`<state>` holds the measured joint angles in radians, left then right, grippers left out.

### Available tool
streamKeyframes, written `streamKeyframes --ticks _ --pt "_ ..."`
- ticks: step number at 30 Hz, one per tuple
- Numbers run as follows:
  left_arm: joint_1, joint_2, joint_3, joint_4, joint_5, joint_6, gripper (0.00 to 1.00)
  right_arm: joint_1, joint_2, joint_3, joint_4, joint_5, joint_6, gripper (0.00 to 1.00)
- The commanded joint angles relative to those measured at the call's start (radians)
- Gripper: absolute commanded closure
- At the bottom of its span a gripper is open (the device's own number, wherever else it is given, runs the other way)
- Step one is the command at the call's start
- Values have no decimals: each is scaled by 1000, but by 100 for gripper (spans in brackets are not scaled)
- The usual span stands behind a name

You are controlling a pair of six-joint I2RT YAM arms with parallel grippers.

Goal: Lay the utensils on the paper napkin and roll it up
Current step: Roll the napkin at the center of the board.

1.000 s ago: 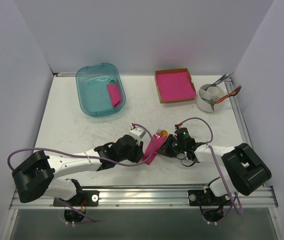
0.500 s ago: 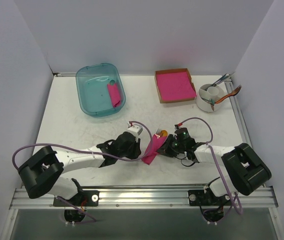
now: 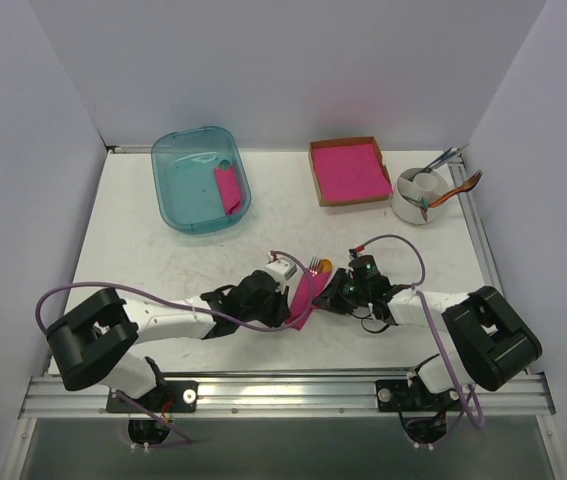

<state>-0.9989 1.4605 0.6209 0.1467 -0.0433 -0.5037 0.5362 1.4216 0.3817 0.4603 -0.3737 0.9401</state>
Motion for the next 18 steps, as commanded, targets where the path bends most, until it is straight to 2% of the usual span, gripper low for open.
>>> streamKeyframes --ticks 1,8,18 --pt "-41 3 -26 80 19 13 86 -7 23 -10 -45 56 -23 100" --pt "-99 20 -20 62 -38 28 86 -7 28 -18 -37 61 -17 100" --pt "-264 63 115 -180 -269 76 82 -8 34 -21 -29 70 -8 100"
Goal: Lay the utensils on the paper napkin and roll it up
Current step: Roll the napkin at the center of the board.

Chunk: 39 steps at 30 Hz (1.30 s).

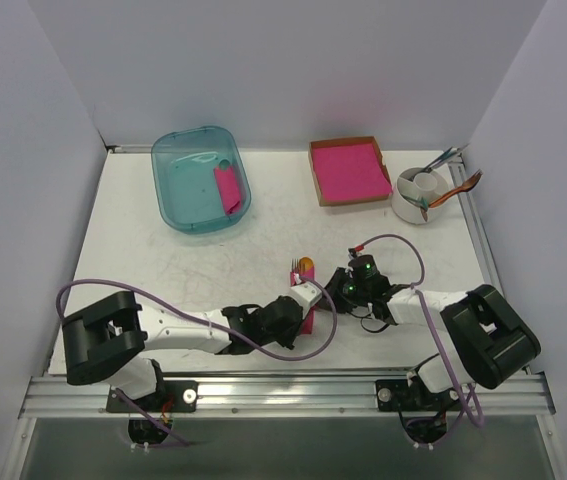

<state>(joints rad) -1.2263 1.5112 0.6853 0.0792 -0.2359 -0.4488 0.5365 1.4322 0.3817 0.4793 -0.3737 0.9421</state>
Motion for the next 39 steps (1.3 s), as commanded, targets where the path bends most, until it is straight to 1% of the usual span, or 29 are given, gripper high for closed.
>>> streamKeyframes --ticks 1,6,9,11,14,15,16,17,20,21,24,27,29,30,32,36,39 --pt "-41 17 56 -117 -85 16 82 -9 23 -21 -45 70 -9 100" --pt "-47 12 51 -125 -75 -7 81 -9 25 -23 -42 71 -6 100" --pt "-47 -20 34 -130 -75 -21 78 -9 25 -21 -44 70 -6 100" --pt "-44 -75 8 -124 -68 -25 76 -9 22 -23 -44 71 -3 100" --pt "-6 -161 -32 -99 -33 -27 76 -7 14 -26 -45 71 -2 100" --pt "20 -180 -38 -96 2 -31 76 -9 10 -27 -47 71 1 100" --pt "66 -206 -44 -96 18 -34 76 -9 2 -30 -47 71 1 100" --pt "88 -213 -47 -95 29 -37 76 -9 -4 -33 -48 73 3 100" --pt "136 -229 -38 -110 30 -39 67 -9 -30 -35 -65 78 0 100" --pt "140 -218 -21 -110 29 -39 62 -10 -36 -35 -80 84 -6 100" --pt "172 -157 28 -125 29 -47 52 -7 -70 -38 -105 94 -14 100" --pt "200 -93 57 -107 64 -56 46 -6 -107 -49 -123 101 -16 100" --pt "209 -69 77 -93 82 -57 44 -1 -133 -59 -128 104 -8 100" --pt "209 -51 86 -58 93 -57 43 5 -142 -73 -130 107 -3 100" --pt "209 -34 118 -56 96 -53 38 20 -173 -90 -130 122 15 100" --pt "220 -2 164 -52 101 -42 31 78 -237 -124 -143 176 53 100" --pt "238 42 230 -56 142 -24 26 109 -277 -145 -148 215 66 100"
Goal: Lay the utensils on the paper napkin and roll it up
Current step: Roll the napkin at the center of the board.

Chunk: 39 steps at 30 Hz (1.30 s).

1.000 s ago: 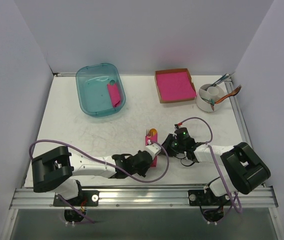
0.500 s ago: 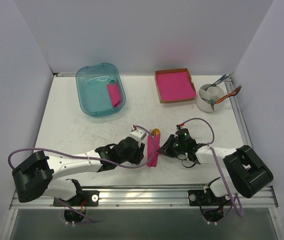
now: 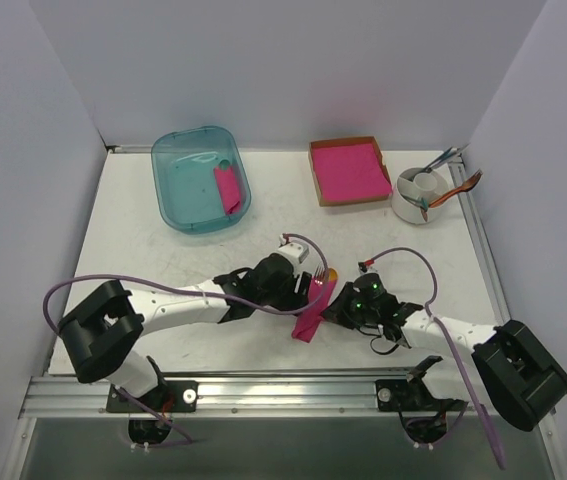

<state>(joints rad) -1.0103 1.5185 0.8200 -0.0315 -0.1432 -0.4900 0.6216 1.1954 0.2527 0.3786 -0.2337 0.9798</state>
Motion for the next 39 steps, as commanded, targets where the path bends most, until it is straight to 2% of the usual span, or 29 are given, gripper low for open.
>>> streamKeyframes --ticks 1,6,13,29,39 --pt "35 52 116 51 63 28 25 29 -51 -24 -49 80 30 100" --pt "59 193 267 33 143 76 24 36 -63 -35 -50 100 22 100" --pt "59 371 438 -93 189 139 23 43 -53 -39 -33 106 17 100" --pt "50 462 510 -131 151 180 18 43 -17 -38 -6 97 23 100" --pt "41 505 548 -206 96 249 27 44 -34 -26 -32 105 19 100"
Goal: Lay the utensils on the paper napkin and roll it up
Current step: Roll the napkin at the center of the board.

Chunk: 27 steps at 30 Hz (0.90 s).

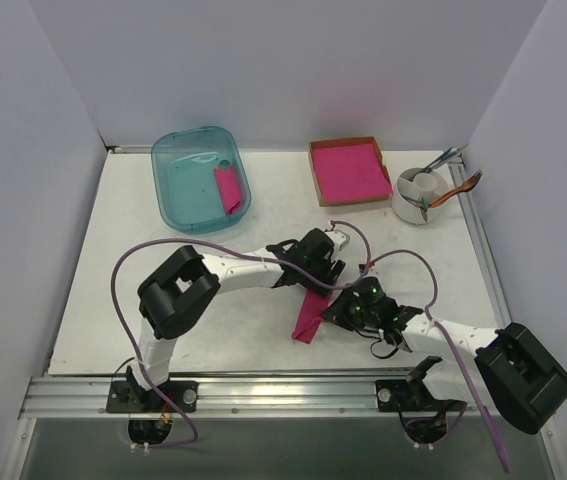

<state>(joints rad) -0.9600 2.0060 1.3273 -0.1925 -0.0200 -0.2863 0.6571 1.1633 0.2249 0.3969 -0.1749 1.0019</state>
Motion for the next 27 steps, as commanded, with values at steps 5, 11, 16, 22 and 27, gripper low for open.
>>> streamKeyframes --ticks 5,11,16,22,27 --pt "-19 27 46 -51 -24 105 31 9 -16 10 -61 49 -11 100" --pt "-42 43 62 -77 -46 162 32 10 -37 62 -131 64 -55 100" --pt "-43 56 64 -90 -69 180 33 9 -92 103 -216 92 -101 100" --pt "-45 73 59 -87 -66 203 35 7 -142 137 -308 109 -138 100" --pt "-43 86 58 -84 -69 219 35 9 -154 134 -337 121 -148 100"
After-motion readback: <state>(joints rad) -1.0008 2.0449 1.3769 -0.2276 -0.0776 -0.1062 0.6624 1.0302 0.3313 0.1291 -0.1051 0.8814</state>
